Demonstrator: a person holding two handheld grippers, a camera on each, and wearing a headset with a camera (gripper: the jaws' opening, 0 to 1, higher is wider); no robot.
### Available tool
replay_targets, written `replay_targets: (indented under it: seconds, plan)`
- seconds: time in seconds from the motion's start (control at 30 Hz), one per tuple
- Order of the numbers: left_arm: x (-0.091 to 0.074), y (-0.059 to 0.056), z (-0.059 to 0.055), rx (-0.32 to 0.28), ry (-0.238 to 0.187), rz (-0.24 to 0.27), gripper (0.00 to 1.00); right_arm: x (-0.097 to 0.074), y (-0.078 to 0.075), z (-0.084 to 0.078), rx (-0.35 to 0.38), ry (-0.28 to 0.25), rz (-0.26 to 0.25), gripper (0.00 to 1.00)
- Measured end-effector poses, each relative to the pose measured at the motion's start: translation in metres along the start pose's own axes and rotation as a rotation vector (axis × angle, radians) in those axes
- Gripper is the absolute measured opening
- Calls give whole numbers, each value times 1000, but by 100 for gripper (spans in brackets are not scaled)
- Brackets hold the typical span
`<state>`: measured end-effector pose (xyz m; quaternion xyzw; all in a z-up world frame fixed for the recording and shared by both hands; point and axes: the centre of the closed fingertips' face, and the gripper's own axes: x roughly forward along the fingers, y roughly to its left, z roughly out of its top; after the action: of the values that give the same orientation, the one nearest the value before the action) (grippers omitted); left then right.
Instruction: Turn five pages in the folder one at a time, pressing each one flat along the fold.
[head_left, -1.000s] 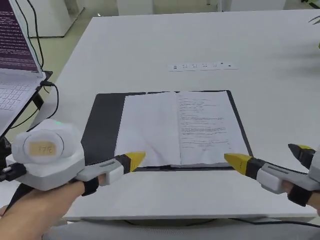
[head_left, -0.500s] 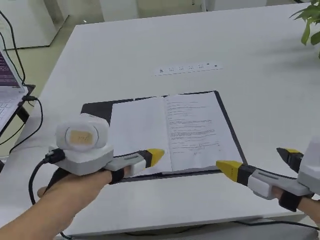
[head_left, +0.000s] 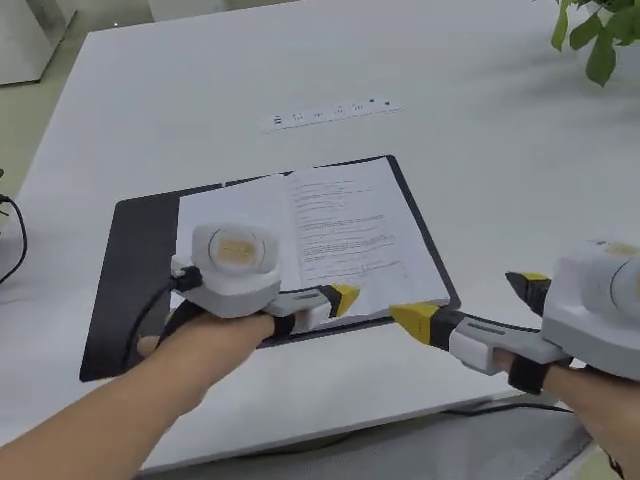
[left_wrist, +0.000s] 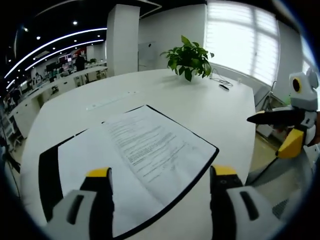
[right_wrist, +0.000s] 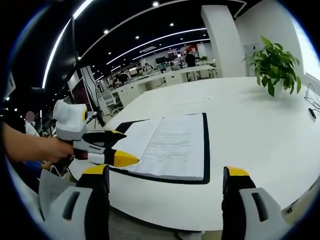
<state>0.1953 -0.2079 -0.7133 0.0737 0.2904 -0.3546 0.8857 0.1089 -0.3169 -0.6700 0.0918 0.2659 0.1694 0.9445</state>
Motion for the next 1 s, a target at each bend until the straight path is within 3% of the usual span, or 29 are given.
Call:
replay_targets:
  seconds: [0.5,0.7,0.77,0.87,1.0]
  plan:
    - [63,-30,-11,13,33,-40,74,0,-12,-8,25,13,-7,91]
    - [83,-37,-11,-6,14,-31,72,1,-12,-13,39,16,-2,90]
    - [88,-41,-7,-30,-7,-31,73,2,-12,-15,40,21,-2,90]
    - [95,-45,-4,-20,-23,-17,72,1,-13,-16,48,19,-5,89]
    - [104,-42,-9,-42,-20,14,71,-1,-14,-16,66,15,-11,89]
